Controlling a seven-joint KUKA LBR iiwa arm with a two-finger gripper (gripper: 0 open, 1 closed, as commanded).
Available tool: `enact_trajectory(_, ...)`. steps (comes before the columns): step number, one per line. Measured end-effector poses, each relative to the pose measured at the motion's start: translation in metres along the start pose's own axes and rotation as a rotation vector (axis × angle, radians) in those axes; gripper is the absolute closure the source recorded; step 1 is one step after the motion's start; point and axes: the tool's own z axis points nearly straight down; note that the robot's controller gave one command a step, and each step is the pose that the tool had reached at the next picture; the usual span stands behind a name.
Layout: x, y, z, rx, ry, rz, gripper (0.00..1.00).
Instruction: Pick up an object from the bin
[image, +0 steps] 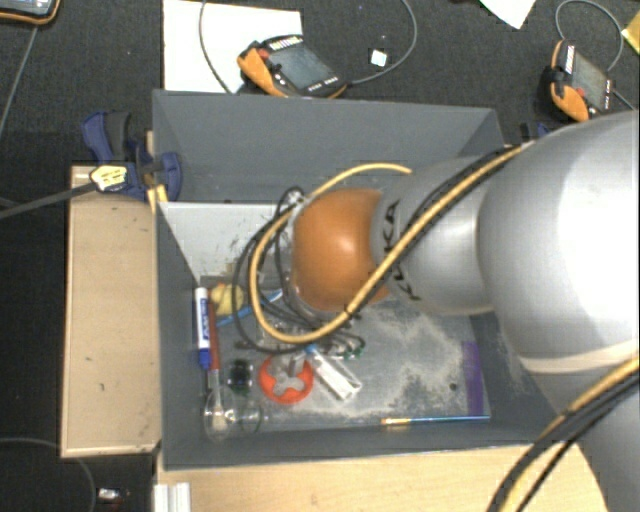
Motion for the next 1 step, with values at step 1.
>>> enact_trajectory(1,0.0000,0.0000,0.0000,0.000,0.000,0.001,1.00)
